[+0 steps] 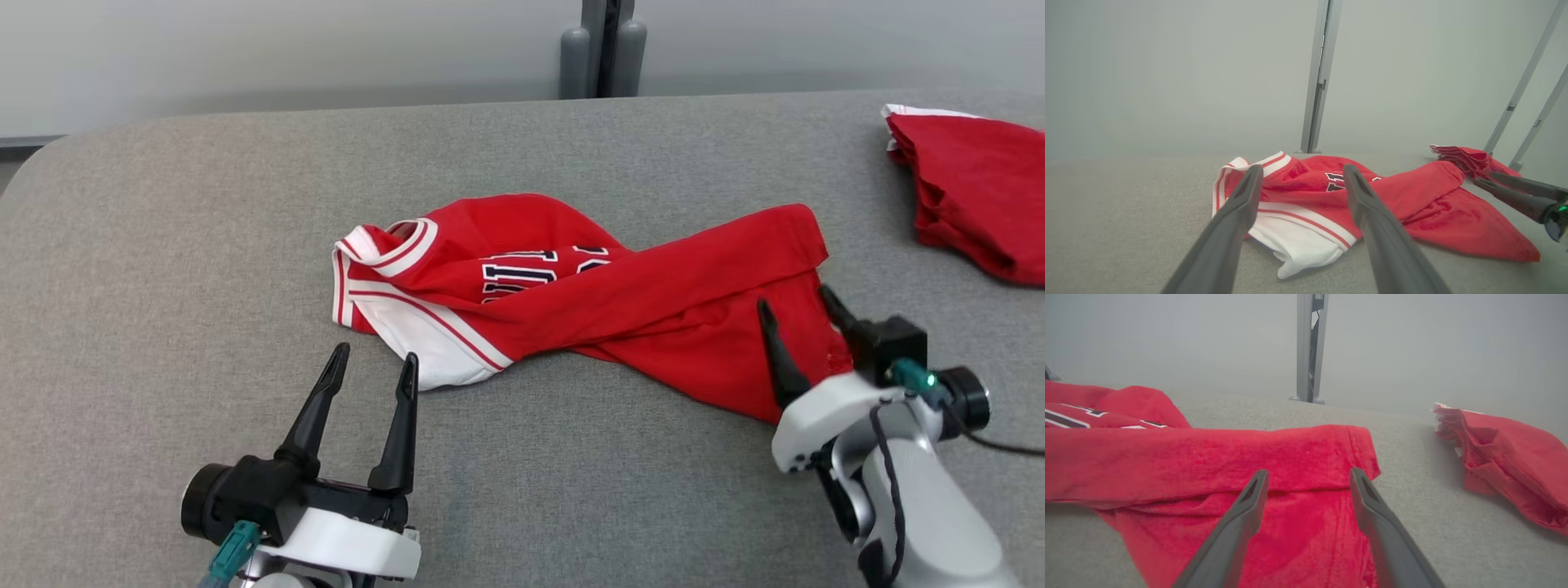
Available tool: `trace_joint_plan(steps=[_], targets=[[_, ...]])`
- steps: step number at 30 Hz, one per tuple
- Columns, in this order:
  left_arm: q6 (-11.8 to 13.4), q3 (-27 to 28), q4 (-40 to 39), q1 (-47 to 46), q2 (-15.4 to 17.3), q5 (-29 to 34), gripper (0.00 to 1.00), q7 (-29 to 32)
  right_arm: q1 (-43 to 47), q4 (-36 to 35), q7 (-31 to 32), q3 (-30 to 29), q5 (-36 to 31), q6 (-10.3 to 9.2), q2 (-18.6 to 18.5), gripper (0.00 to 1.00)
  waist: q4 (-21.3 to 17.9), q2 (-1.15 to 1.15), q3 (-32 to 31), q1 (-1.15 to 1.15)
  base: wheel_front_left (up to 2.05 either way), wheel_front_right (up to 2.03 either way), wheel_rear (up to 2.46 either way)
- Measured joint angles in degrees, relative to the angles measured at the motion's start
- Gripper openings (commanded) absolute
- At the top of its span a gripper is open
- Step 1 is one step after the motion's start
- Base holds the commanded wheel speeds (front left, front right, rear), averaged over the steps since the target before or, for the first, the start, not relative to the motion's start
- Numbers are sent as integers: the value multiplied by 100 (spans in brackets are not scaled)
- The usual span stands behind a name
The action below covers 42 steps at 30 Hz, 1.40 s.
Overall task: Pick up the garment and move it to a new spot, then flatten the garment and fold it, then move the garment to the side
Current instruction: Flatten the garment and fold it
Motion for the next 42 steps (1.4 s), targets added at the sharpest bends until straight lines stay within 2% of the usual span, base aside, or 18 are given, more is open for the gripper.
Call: trace_joint_plan(steps=[8, 12, 16, 22, 42], targets=[[10, 29, 44, 118, 1, -48, 100, 0, 1538, -2037, -1, 84, 116, 0, 179, 100, -161, 0, -278, 0, 0, 0, 0], [10, -2, 287, 275, -1, -96, 100, 0, 2056, -2572, -2, 170, 167, 0, 181, 100, -160, 0, -470, 0, 0, 0, 0], [-2, -30, 587, 342, 1, -88, 100, 0, 2298, -2770, -1, 180, 274, 0, 196, 100, -155, 0, -670, 0, 0, 0, 0], [56, -27, 628, 483, 1, -131, 100, 0, 2614, -2897, -2, 92, 316, 0, 197, 100, -119, 0, -956, 0, 0, 0, 0], [152, -15, 732, 588, -1, -275, 100, 0, 3039, -3095, -2, 15, 394, 0, 203, 100, -215, 0, -1164, 0, 0, 0, 0]])
